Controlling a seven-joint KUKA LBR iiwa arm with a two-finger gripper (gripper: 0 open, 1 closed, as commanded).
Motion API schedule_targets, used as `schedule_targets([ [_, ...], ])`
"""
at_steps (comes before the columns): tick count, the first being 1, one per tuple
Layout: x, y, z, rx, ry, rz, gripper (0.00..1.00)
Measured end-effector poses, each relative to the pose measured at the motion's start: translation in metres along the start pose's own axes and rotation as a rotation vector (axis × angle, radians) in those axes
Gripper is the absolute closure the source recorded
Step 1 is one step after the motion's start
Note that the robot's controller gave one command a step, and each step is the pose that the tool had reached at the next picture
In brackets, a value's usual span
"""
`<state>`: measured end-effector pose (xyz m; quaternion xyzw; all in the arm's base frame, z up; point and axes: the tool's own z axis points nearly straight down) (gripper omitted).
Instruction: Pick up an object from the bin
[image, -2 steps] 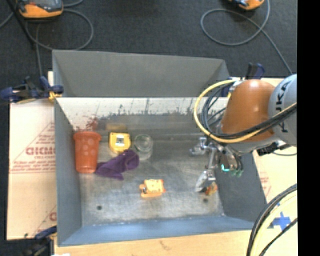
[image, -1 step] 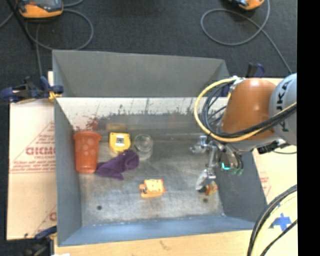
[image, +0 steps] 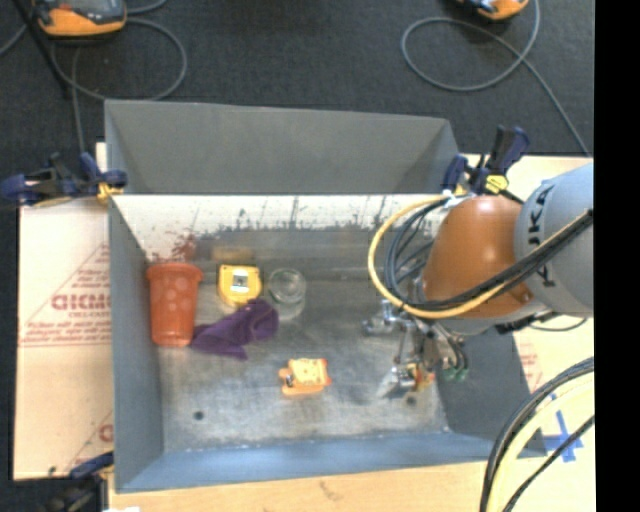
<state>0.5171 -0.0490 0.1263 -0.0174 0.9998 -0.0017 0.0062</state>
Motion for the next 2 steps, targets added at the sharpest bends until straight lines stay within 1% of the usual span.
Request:
schedule_targets([
  [1,0.004,0.044,0.027,-0.002,0.017,-0.115,0.00],
  [2,-0.004,0.078,0.042,-0.008,0.008,-0.201,0.00],
])
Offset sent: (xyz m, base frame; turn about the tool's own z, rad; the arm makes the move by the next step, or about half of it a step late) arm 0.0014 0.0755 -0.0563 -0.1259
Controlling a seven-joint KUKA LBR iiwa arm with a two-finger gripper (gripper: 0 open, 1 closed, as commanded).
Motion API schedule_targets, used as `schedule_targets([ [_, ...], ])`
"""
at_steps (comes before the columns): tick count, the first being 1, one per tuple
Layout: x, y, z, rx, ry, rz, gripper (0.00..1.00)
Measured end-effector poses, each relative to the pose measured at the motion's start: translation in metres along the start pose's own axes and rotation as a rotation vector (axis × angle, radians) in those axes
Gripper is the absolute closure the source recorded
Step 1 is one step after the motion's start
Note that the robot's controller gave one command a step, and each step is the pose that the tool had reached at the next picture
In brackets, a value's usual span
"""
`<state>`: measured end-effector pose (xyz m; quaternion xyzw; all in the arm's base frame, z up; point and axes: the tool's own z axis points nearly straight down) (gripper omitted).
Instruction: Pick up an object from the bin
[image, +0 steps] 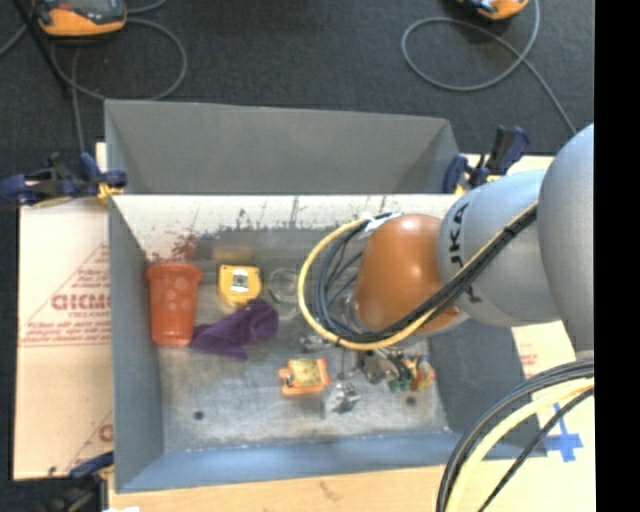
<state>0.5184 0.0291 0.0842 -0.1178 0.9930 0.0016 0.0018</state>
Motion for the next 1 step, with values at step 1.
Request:
schedule_targets([
  [1,0.0034,0.0127,0.0075,0.006,0.021,0.031,1.00],
])
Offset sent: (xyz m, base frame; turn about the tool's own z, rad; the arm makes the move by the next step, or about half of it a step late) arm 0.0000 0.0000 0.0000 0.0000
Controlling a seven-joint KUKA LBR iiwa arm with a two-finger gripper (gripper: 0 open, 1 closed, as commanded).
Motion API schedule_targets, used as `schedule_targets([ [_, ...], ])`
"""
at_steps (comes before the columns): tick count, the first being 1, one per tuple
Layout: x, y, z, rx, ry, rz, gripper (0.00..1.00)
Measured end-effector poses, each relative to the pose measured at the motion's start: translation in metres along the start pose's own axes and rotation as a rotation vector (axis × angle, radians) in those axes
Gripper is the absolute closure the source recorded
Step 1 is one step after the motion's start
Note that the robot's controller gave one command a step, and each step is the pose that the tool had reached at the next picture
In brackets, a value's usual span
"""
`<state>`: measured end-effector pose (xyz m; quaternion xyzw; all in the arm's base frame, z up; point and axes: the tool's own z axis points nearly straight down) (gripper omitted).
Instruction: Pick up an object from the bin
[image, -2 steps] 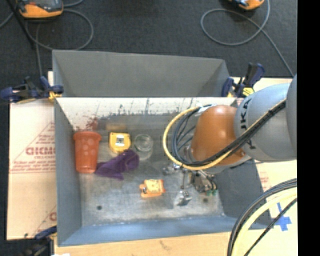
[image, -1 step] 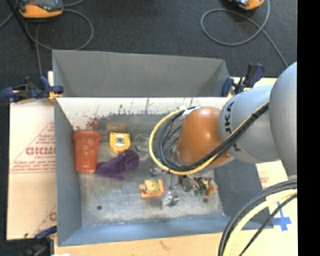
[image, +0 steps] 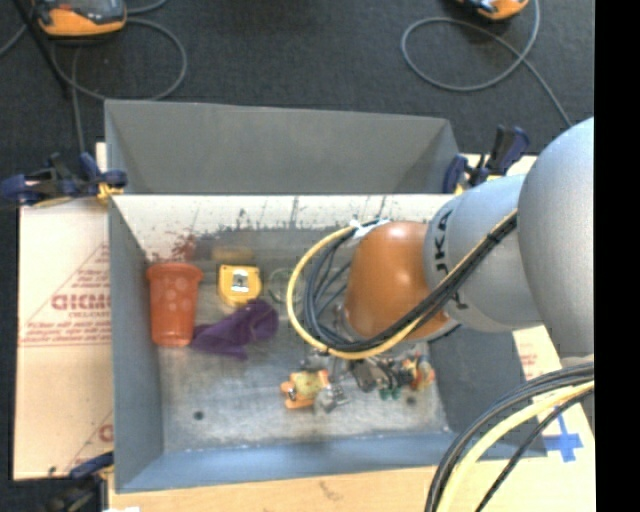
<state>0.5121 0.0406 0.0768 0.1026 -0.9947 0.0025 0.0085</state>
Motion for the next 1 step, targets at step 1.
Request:
schedule_targets([
  [1,-0.0002,0.0001,0.0000,0.000,-0.001,0.000,1.00],
])
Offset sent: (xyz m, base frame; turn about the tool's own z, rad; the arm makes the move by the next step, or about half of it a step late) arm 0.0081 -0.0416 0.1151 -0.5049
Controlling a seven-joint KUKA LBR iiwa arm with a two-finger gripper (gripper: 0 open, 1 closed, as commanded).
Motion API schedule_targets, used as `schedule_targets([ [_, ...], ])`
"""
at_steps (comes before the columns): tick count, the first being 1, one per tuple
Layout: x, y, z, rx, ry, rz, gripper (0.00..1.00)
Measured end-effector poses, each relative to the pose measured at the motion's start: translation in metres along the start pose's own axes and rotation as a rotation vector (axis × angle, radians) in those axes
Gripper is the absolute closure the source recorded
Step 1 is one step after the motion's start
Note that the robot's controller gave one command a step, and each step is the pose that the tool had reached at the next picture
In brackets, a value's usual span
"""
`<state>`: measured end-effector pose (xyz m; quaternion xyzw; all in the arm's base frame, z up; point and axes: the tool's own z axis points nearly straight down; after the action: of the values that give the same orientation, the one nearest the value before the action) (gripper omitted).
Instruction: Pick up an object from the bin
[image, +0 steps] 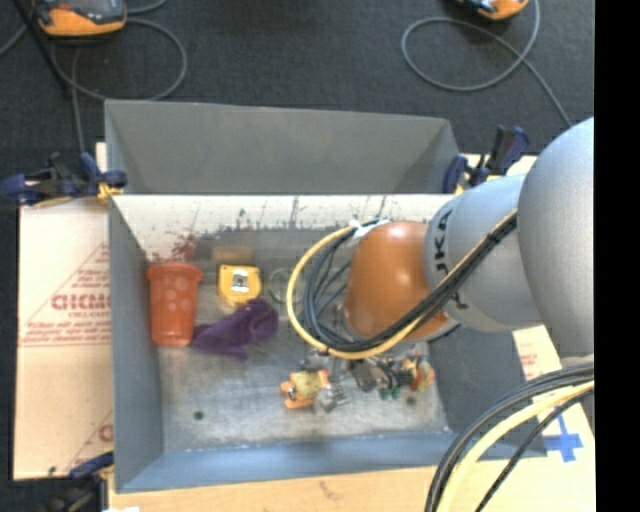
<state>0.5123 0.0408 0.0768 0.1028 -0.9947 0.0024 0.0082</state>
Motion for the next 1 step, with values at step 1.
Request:
schedule_targets([
  [1,0.0015,-0.0448,-0.1166,0.004,-0.023,-0.501,1.00],
])
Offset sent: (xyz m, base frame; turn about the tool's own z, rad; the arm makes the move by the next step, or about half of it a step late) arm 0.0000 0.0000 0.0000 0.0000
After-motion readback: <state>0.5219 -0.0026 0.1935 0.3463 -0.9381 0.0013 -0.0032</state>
